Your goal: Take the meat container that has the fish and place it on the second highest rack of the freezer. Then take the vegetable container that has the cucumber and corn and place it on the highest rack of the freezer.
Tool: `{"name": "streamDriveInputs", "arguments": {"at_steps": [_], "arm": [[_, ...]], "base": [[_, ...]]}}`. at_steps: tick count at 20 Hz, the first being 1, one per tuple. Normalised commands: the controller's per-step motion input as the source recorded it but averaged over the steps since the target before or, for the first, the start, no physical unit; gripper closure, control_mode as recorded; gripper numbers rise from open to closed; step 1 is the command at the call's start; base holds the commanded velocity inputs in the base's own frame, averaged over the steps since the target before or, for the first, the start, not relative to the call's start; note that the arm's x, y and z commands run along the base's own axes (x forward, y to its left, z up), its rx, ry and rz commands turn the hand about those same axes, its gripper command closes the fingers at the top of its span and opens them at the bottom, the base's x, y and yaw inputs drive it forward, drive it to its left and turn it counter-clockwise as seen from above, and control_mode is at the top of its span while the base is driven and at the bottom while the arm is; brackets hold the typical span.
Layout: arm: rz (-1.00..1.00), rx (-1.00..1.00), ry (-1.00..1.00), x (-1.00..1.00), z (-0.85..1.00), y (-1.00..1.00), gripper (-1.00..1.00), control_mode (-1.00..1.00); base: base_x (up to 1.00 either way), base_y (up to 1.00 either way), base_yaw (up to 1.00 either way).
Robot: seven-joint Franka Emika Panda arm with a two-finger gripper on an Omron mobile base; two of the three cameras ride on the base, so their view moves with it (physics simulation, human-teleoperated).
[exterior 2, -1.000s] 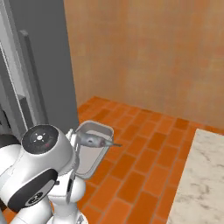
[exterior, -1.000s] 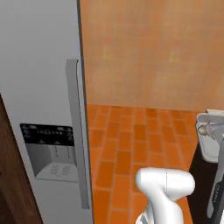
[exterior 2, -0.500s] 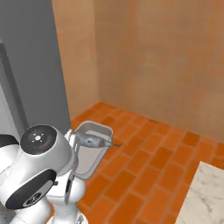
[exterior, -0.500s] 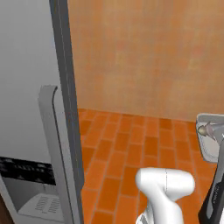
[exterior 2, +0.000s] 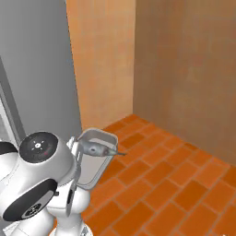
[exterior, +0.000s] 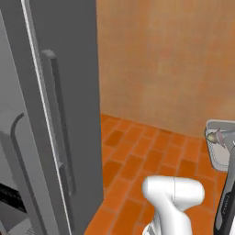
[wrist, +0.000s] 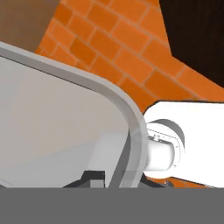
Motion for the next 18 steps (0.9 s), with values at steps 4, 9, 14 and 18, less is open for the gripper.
{"name": "streamDriveInputs", "arguments": {"at_steps": [4,9,14,18], "arm": [[0.0,0.0,0.0,0.0,0.0,0.0,1.0,1.0],[0.0,0.0,0.0,0.0,0.0,0.0,1.0,1.0],[0.0,0.0,0.0,0.0,0.0,0.0,1.0,1.0],[0.0,0.0,0.0,0.0,0.0,0.0,1.0,1.0]], "base": [[0.21,-0.43,0.59],[0.07,-0.48,0.61],[0.0,-0.27,0.66],[0.09,-0.52,0.69]]}}
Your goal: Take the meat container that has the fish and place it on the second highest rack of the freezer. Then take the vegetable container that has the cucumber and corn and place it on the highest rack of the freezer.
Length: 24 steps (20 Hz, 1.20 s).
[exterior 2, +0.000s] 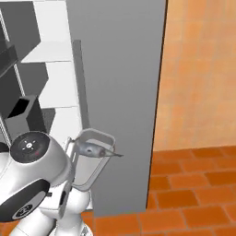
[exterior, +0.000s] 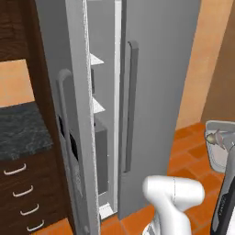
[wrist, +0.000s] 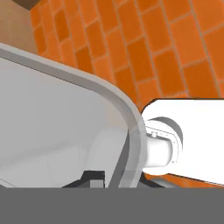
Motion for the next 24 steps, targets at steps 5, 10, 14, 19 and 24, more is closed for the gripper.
{"name": "streamDriveInputs", "arguments": {"at_steps": [5,10,14,19,24], "arm": [[0.0,0.0,0.0,0.0,0.0,0.0,1.0,1.0],[0.0,0.0,0.0,0.0,0.0,0.0,1.0,1.0],[0.0,0.0,0.0,0.0,0.0,0.0,1.0,1.0],[0.0,0.0,0.0,0.0,0.0,0.0,1.0,1.0],[0.0,0.0,0.0,0.0,0.0,0.0,1.0,1.0]], "base": [[0.12,-0.65,0.68],[0.0,-0.16,0.64],[0.04,0.0,0.46],[0.11,0.09,0.26],[0.23,0.1,0.3]]}}
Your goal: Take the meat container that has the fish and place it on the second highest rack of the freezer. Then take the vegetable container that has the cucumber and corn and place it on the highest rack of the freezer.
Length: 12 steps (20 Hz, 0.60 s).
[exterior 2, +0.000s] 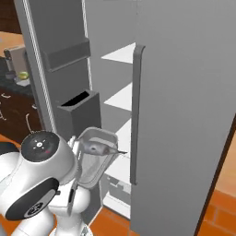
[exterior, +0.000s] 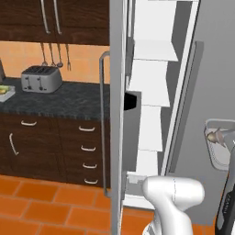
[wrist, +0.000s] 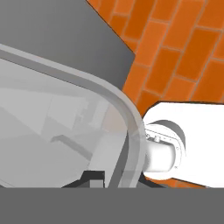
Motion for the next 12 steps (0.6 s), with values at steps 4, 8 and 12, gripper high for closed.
{"name": "streamDriveInputs", "arguments": {"at_steps": [4,8,12], "arm": [[0.0,0.0,0.0,0.0,0.0,0.0,1.0,1.0],[0.0,0.0,0.0,0.0,0.0,0.0,1.0,1.0],[0.0,0.0,0.0,0.0,0.0,0.0,1.0,1.0]], "base": [[0.57,0.04,0.3],[0.61,0.14,0.1],[0.03,0.37,0.19]]}}
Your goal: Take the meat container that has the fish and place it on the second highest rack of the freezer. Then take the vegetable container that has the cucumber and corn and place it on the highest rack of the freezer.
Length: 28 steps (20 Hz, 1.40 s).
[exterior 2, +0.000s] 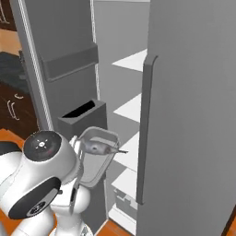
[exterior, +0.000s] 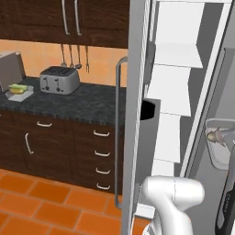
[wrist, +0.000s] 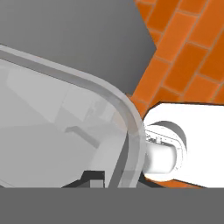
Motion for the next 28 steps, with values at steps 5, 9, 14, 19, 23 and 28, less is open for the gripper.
{"name": "streamDriveInputs", "arguments": {"at_steps": [5,9,14,19,23,28], "arm": [[0.0,0.0,0.0,0.0,0.0,0.0,1.0,1.0],[0.01,-0.01,-0.01,0.03,0.05,0.04,1.0,-1.0],[0.0,-0.01,-0.03,0.32,0.14,0.22,1.0,-1.0],[0.0,0.07,-0.16,0.41,0.13,0.05,1.0,-1.0],[-0.01,0.1,-0.17,0.57,0.05,0.08,1.0,-1.0],[-0.14,-0.02,0.01,0.63,0.12,0.1,1.0,-1.0]], "base": [[0.37,0.05,0.31],[0.15,0.07,0.09],[0.0,0.0,0.0],[0.0,0.0,0.0],[0.0,0.0,0.0],[0.0,0.0,0.0]]}}
